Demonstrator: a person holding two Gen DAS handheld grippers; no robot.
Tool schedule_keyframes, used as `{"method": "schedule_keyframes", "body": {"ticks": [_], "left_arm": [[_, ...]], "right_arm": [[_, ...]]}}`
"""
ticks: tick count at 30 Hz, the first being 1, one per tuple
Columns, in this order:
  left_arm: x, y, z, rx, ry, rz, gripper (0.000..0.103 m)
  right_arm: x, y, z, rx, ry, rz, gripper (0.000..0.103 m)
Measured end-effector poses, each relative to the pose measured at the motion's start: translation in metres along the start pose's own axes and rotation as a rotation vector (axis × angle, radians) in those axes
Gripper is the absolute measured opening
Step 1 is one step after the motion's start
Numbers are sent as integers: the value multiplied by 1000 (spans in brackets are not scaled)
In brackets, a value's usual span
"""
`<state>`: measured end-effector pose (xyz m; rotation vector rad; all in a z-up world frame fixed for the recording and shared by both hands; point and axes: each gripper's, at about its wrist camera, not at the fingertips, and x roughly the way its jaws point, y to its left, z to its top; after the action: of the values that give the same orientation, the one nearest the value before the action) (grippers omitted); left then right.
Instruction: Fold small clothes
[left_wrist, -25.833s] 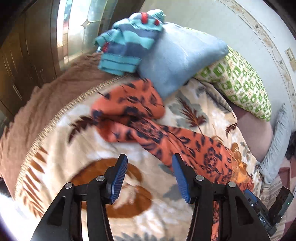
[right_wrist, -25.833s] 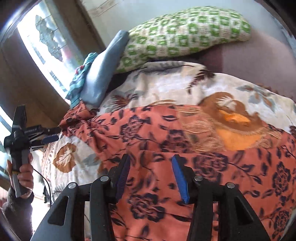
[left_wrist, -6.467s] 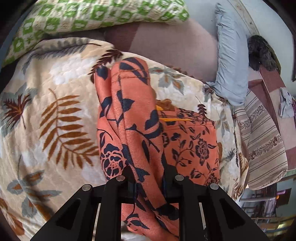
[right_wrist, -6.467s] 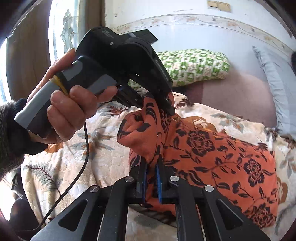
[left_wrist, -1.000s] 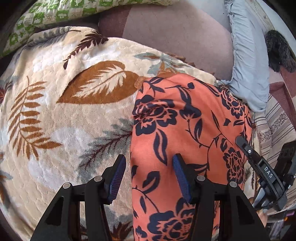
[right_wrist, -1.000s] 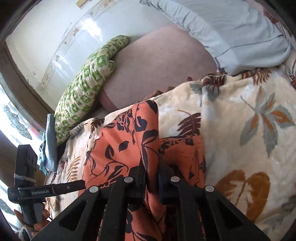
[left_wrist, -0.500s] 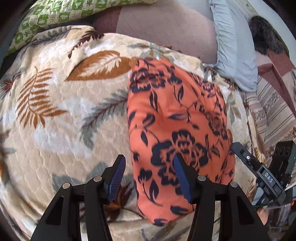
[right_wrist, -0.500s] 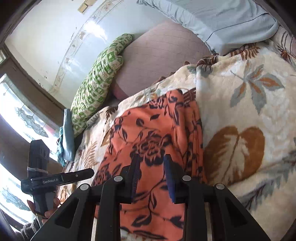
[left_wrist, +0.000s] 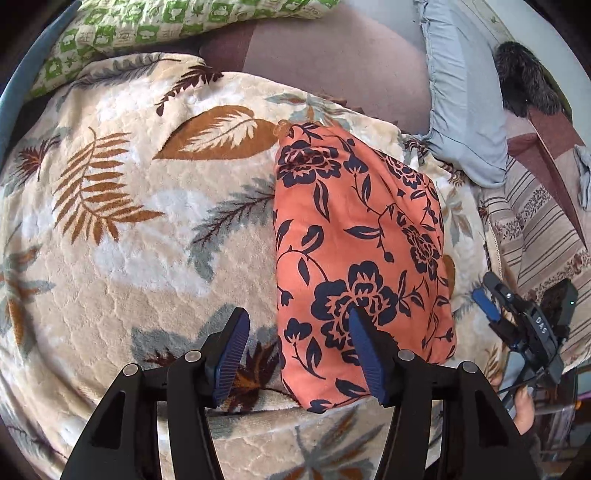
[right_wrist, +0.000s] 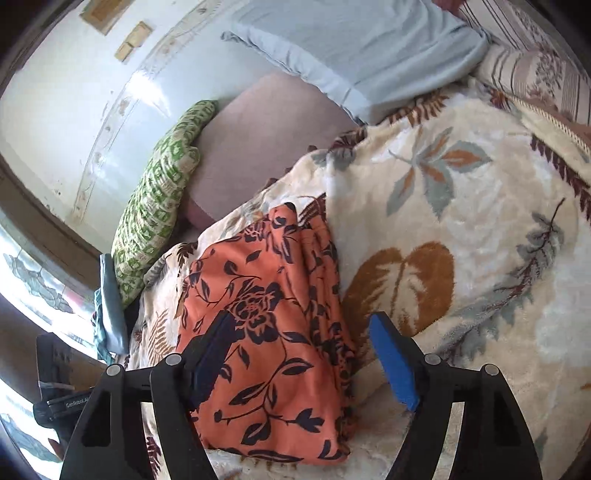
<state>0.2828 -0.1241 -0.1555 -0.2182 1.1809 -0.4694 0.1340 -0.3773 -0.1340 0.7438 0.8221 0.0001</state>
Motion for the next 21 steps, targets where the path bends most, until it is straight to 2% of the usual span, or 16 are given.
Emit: {"method": "schedule_keyframes", "body": {"ticks": [3, 5, 7, 10, 12, 15, 18, 20, 21], "left_arm": [[13, 15, 15, -56, 59, -71, 56], [32, 23, 25, -87, 98, -133, 56], [50, 28, 35, -120, 128, -163, 56], [77, 33, 46, -156, 154, -190, 57], [90, 31, 51, -159, 152, -195, 69], [112, 27, 57, -154, 156, -199, 77], [128, 30, 59, -184, 148, -228, 82], [129, 27, 58, -166, 143, -205, 78], [129, 25, 58, -150, 139, -190, 69]], "right_arm": [[31, -14, 1, 47, 87, 35, 77], [45, -16, 2, 27, 96, 45, 77], [58, -18, 6, -3, 118, 66, 77], [83, -15, 9, -48, 213, 140, 78], [93, -9, 11, -100, 219, 173, 79], [103, -9, 15, -103, 219, 225, 80], [107, -6, 13, -140, 220, 229, 79], [105, -1, 13, -176, 221, 189, 74], [104, 1, 12, -185, 226, 164, 64]]}}
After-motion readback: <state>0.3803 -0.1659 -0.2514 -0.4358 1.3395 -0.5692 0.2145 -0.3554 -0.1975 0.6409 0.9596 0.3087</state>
